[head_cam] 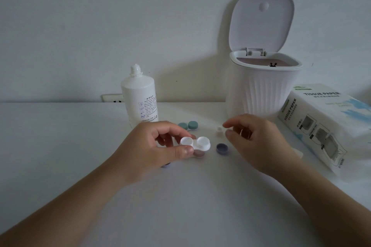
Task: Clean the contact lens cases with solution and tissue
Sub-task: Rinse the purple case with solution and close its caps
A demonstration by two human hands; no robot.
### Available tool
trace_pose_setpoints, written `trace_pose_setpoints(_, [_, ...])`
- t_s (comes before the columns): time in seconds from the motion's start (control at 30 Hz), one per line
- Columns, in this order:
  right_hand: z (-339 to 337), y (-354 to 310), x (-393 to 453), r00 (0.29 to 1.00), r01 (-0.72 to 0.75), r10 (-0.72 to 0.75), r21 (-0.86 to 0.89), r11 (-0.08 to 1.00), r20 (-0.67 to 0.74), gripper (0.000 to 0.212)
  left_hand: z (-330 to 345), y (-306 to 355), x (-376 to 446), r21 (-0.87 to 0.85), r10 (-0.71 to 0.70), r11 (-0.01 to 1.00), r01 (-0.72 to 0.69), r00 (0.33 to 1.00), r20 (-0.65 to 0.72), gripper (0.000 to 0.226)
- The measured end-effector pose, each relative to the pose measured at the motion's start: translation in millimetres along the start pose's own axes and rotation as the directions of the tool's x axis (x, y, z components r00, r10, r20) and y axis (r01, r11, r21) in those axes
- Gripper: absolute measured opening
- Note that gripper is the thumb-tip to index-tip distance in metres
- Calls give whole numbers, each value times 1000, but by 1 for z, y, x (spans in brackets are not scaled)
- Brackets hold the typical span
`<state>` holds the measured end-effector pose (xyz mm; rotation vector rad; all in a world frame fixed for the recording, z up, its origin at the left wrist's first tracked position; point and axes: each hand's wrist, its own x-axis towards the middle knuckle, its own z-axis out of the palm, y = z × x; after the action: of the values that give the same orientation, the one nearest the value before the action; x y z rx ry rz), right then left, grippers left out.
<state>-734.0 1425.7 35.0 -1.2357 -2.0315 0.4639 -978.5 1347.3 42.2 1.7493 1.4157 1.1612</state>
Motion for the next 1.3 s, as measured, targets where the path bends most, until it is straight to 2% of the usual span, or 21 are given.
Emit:
trace_pose_setpoints(0.07, [3, 1, 2, 995, -21, 33, -125, 992, 98, 13, -2, 0, 0, 3, -7, 1000, 7, 1000, 1, 22])
trace_pose_setpoints(0.17, [6, 0, 2, 977, -26, 74, -234, 972, 200, 42, -3, 0, -2, 13, -16, 1000, 16, 1000, 9, 21])
trace_pose_setpoints(0.23, [6, -2, 1, 968, -16, 88, -290, 957, 237, 54, -2, 1, -2, 11, -15, 1000, 15, 1000, 21, 20])
trace_pose_setpoints(0.3, [6, -2, 1, 966, -12, 91, -307, 952, 244, 51, -2, 2, -2, -1, -16, 1000, 16, 999, 33, 20])
trace_pose_setpoints(0.5, [6, -3, 2, 969, 2, 66, -276, 961, 238, 26, 0, 4, -3, 14, -20, 1000, 19, 999, 50, 20])
trace_pose_setpoints(0.57, [6, -4, 0, 972, 8, 45, -224, 974, 232, 17, 0, 4, -3, 30, -15, 999, 14, 999, 47, 21])
trace_pose_setpoints(0.67, [5, -6, -3, 984, -7, 10, -20, 1000, 176, 5, 0, 3, -2, 41, -10, 999, 7, 999, 54, 23])
trace_pose_setpoints(0.73, [1, -6, -3, 989, -35, 16, 130, 991, 146, 10, 0, 1, -2, 41, -9, 999, 6, 998, 56, 22])
trace_pose_setpoints(0.83, [-4, -9, -4, 985, -77, 24, 312, 947, 171, 17, -1, 0, -2, 51, -6, 999, 3, 999, 51, 21])
trace_pose_setpoints(1.0, [-6, -18, -6, 986, -95, 7, 525, 846, 167, 17, -1, 0, -3, 30, -3, 1000, 0, 996, 84, 21])
trace_pose_setpoints(1.13, [-4, -22, -10, 981, -86, -47, 644, 760, 186, 29, 0, 1, -3, 32, -30, 999, 29, 998, 55, 27])
trace_pose_setpoints(1.3, [-1, -25, -14, 968, 2, -155, 616, 788, 196, 31, 3, 1, -3, 5, -37, 999, 37, 998, 48, 32])
